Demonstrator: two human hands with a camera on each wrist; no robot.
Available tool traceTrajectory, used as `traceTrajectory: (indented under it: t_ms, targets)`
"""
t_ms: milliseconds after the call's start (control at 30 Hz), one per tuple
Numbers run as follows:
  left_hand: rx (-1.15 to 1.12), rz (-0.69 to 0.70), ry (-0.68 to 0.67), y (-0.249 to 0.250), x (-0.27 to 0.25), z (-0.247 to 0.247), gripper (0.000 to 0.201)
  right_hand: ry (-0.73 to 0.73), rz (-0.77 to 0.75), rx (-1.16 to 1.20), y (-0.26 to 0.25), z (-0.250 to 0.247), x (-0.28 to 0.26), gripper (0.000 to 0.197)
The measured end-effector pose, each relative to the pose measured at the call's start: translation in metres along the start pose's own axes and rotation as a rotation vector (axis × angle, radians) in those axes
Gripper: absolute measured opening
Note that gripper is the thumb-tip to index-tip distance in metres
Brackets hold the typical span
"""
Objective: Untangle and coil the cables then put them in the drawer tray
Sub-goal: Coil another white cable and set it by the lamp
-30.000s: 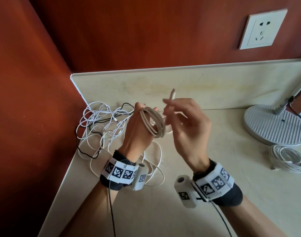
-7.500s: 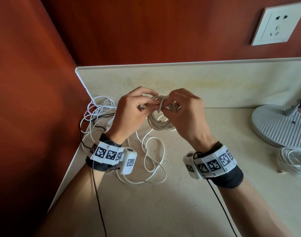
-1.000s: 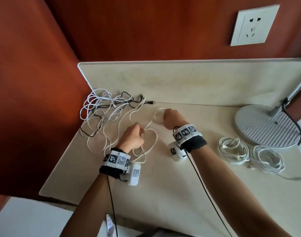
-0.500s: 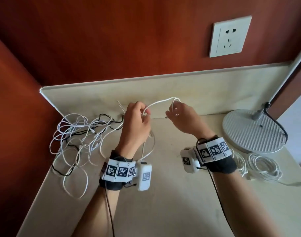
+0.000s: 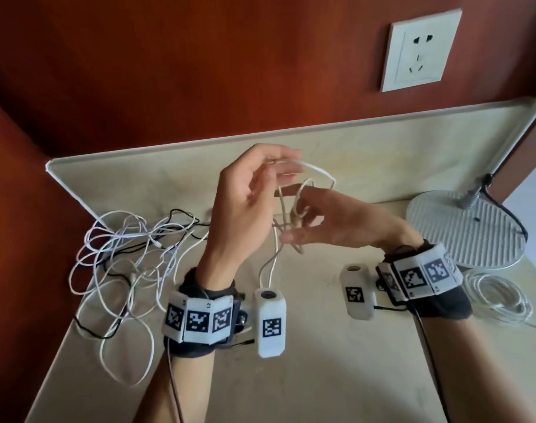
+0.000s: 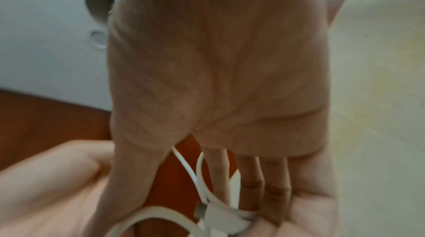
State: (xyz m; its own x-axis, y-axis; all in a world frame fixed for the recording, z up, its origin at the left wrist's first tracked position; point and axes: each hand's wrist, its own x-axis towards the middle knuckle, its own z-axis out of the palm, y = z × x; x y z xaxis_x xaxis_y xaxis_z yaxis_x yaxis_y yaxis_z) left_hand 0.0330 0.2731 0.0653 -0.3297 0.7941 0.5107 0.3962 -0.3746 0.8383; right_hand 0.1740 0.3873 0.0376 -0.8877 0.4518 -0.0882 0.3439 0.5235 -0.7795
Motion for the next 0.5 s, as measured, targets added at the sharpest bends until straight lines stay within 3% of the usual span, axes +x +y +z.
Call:
traceTrajectory:
  t_ms: [33, 100, 233, 267, 333, 400, 500]
  targets:
    - [0.008, 0.012, -0.016, 0.002, 0.001, -0.002, 0.033, 0.0, 0.024, -0.111, 0.003, 0.005, 0.004, 0.044]
    - [0.055, 0.014, -0.028, 0.0, 0.003, -0.004, 0.035, -0.02, 0.047, -0.166, 0.005, 0.013, 0.01, 0.02]
    - [0.241, -0.016, 0.06, -0.02, 0.003, -0.014, 0.039, 0.04, 0.021, 0.113, 0.014, 0.007, 0.01, 0.028]
    - [0.297, -0.028, 0.074, -0.025, 0.002, -0.017, 0.049, 0.072, -0.007, 0.208, 0.016, 0.002, 0.009, 0.026]
    - [0.415, -0.08, 0.037, -0.035, 0.001, -0.02, 0.088, 0.15, -0.081, 0.361, 0.021, -0.007, 0.007, 0.02]
    - [0.489, -0.22, -0.103, -0.04, 0.0, -0.015, 0.127, 0.227, -0.149, 0.476, 0.024, -0.012, 0.008, 0.016]
    - [0.598, -0.448, -0.377, -0.044, -0.004, 0.001, 0.152, 0.271, -0.241, 0.635, 0.023, -0.017, 0.007, 0.015]
